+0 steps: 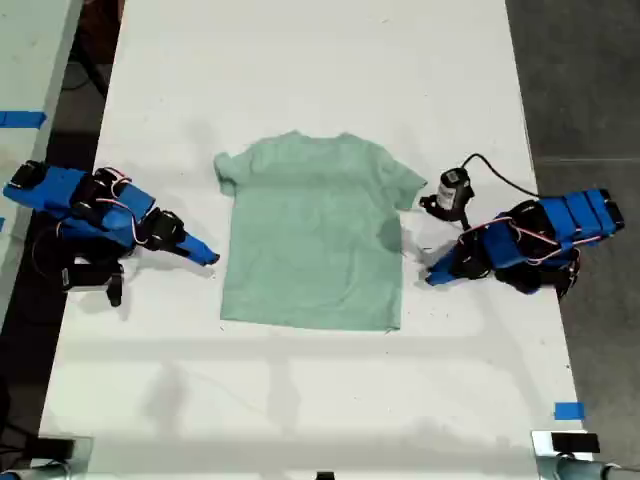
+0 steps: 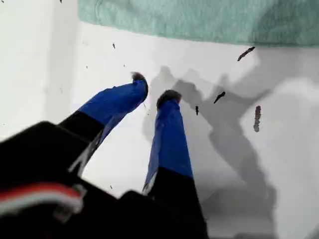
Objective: Fold t shirt
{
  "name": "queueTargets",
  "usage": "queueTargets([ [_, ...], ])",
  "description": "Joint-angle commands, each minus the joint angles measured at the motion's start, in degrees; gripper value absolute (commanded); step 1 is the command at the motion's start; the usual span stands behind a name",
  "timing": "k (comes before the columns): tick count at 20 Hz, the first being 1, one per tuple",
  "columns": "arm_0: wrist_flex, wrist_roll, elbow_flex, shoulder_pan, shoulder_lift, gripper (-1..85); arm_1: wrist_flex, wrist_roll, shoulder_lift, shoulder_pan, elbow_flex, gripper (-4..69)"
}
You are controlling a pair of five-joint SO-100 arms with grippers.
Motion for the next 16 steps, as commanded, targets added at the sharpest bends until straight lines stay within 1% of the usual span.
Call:
queueTargets([
  [1, -0.1, 2.6, 1.1, -6.3, 0.4, 11.9, -1.8, 15.2, 0.1, 11.3, 3.3, 6.7],
  [2, -0.3, 2.2, 0.9, -5.9, 0.4, 15.1, -1.8, 26.6, 0.1, 11.2, 3.3, 7.2],
  [3, -0.3, -1.3, 0.9, -4.6, 0.4, 18.4, -1.8, 37.7, 0.1, 8.6, 3.3, 7.6],
  [4, -0.6, -3.0, 1.0, -3.3, 0.4, 16.7, -3.2, 44.0, 0.1, 4.6, 3.6, 7.9],
  [5, -0.7, -3.0, 1.1, -3.3, 0.4, 1.2, -3.5, 49.6, 0.1, 3.1, 3.9, 7.9],
  [6, -0.2, -3.2, 1.1, -4.4, 0.4, -0.1, -3.5, 53.4, 0.1, 2.7, 3.9, 7.2],
  [7, 0.0, -3.2, 1.1, -5.4, 0.4, -0.1, -3.5, 50.4, 0.1, 2.7, 3.9, 5.2],
  [8, 0.1, -3.2, 1.1, -6.3, 0.4, -0.1, -3.3, 46.8, 0.2, 2.5, 3.8, 6.2],
  [9, 0.3, -3.2, 1.1, -7.1, 0.4, -0.1, -2.1, 53.5, 0.2, 0.4, 3.3, 9.8],
  [10, 0.4, -3.2, 1.1, -8.0, 0.4, -0.1, -5.7, 49.0, 0.3, 1.5, 2.3, 3.2],
  [11, 0.2, -3.2, 1.1, -9.8, 0.4, 0.3, -8.3, 43.2, 0.1, 4.5, -0.4, 1.2],
  [12, -0.4, -3.2, 1.0, -11.1, 0.4, 1.2, -6.9, 40.0, -2.8, 7.3, -6.4, 2.8],
  [13, -1.9, -2.6, 1.0, -11.8, 0.4, 2.3, -2.0, 38.7, -13.3, 11.2, -16.5, 5.2],
  [14, -2.9, -1.3, 1.1, -12.3, 0.4, 3.6, 2.0, 36.5, -27.5, 15.2, -28.4, 11.5],
  [15, -2.8, -1.1, 1.1, -13.3, 0.4, 4.3, 6.9, 35.5, -42.5, 18.4, -41.7, 16.4],
  [16, -2.1, -1.1, 1.1, -14.5, 0.4, 5.7, 11.8, 33.5, -55.1, 22.1, -53.9, 18.6],
])
